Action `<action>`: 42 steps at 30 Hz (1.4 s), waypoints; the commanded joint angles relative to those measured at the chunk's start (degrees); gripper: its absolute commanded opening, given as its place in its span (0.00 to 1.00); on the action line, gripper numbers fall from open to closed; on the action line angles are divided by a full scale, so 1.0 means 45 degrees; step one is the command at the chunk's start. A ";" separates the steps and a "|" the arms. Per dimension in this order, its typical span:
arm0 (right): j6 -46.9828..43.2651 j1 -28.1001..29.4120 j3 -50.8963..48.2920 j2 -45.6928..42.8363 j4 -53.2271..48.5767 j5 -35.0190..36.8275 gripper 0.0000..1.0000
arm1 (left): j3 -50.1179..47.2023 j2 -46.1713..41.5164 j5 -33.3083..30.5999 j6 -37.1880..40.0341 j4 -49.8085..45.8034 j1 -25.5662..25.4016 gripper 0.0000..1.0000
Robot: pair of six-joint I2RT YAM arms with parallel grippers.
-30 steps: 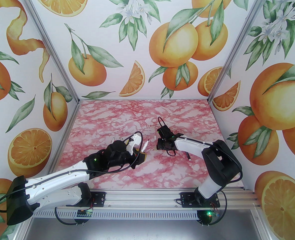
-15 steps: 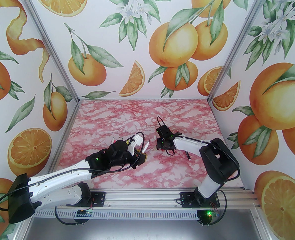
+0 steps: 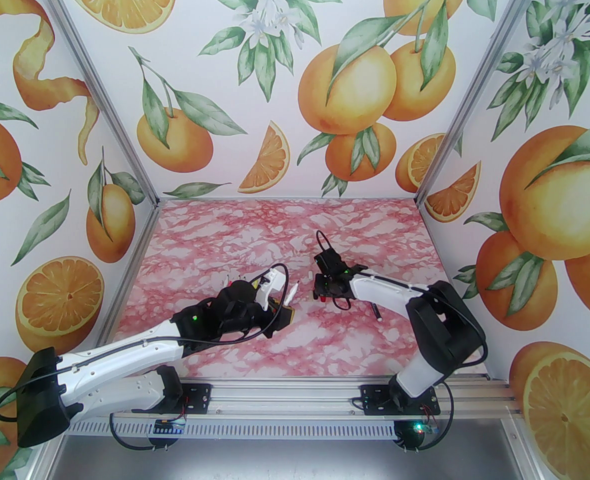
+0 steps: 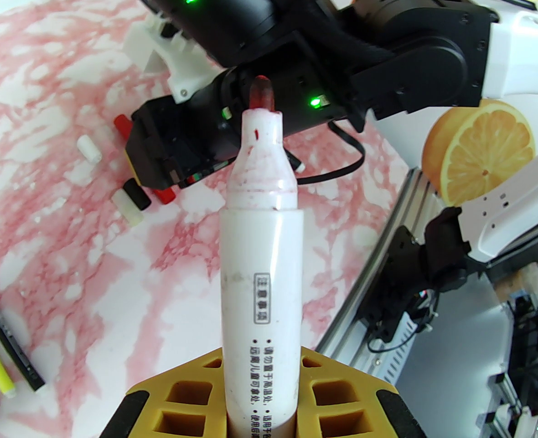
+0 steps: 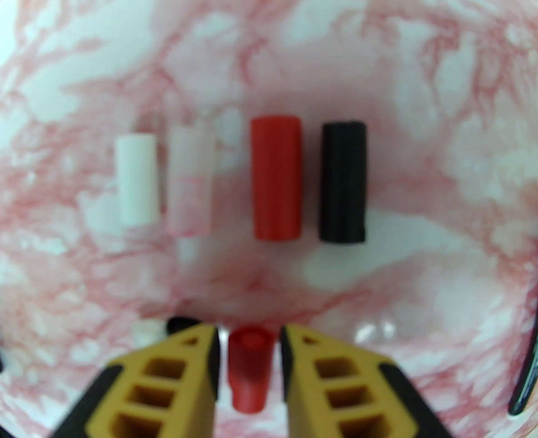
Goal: Open the pen caps
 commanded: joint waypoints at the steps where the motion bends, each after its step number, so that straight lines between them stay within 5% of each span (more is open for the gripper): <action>1: -0.0264 0.0223 -0.0388 -0.1011 0.0030 0.0465 0.30 | -0.0087 0.0050 -0.0463 -0.0079 -0.0252 0.0062 0.02; 16: -0.0985 0.0685 -0.2265 -0.6065 0.0098 -0.1238 0.52 | -0.0189 0.0964 -0.3398 -0.1112 -0.1562 0.0010 0.03; 17: -0.1013 0.0694 -0.2402 -0.6436 0.0108 -0.1514 0.55 | -0.0206 0.1188 -0.3686 -0.1252 -0.1598 0.0003 0.03; 20: -0.1152 0.0748 -0.3125 -0.8543 0.0058 -0.2987 0.85 | -0.0213 0.2148 -0.4543 -0.2208 -0.1646 -0.0003 0.03; 24: -0.1029 0.0767 -0.3614 -0.9698 0.0151 -0.3616 0.99 | -0.0097 0.2880 -0.4916 -0.2504 -0.1481 -0.0012 0.04; 42: -0.0799 0.0784 -0.4341 -1.1814 -0.0496 -0.4058 1.00 | 0.1182 0.6043 -0.6361 -0.3013 -0.1604 0.0010 0.09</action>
